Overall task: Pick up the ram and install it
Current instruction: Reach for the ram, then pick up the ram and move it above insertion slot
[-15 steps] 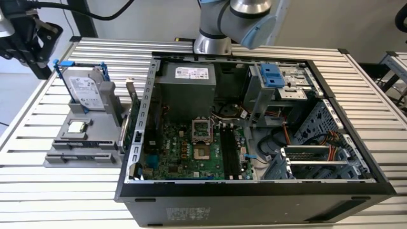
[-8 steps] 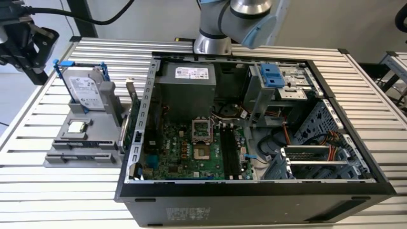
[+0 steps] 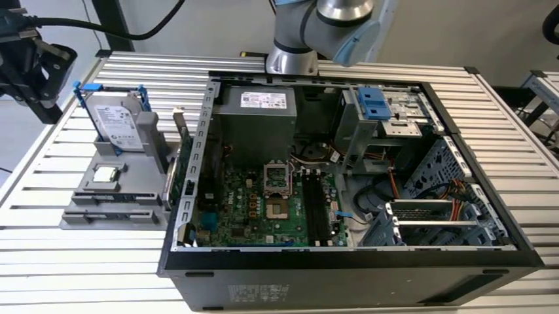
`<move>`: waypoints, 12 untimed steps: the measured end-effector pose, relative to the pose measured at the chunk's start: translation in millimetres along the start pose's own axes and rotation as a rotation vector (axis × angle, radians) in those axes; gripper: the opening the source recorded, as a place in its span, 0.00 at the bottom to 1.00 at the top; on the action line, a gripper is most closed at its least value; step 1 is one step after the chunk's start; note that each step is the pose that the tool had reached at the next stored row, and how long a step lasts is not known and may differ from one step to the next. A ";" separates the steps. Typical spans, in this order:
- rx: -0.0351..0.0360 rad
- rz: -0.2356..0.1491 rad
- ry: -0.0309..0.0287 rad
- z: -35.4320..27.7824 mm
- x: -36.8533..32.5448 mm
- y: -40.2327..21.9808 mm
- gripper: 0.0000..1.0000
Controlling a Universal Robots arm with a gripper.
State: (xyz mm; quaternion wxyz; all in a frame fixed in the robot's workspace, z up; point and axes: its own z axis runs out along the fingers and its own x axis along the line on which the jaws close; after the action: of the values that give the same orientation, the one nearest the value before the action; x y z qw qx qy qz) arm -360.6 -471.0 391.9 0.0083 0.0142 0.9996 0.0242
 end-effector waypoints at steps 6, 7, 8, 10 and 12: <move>-0.0003 -0.017 0.0009 -0.2 -2.6 -3.4 0.00; -0.0003 -0.020 0.0010 -0.1 -3.0 -3.9 0.00; -0.0004 -0.024 0.0011 -0.2 -3.7 -4.4 0.00; -0.0005 -0.030 0.0014 -0.2 -5.2 -5.5 0.00; -0.0006 -0.036 0.0018 -0.2 -6.3 -6.4 0.00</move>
State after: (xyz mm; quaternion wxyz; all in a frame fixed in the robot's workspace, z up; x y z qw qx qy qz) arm -354.4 -477.6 391.9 0.0079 -0.0040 0.9997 0.0243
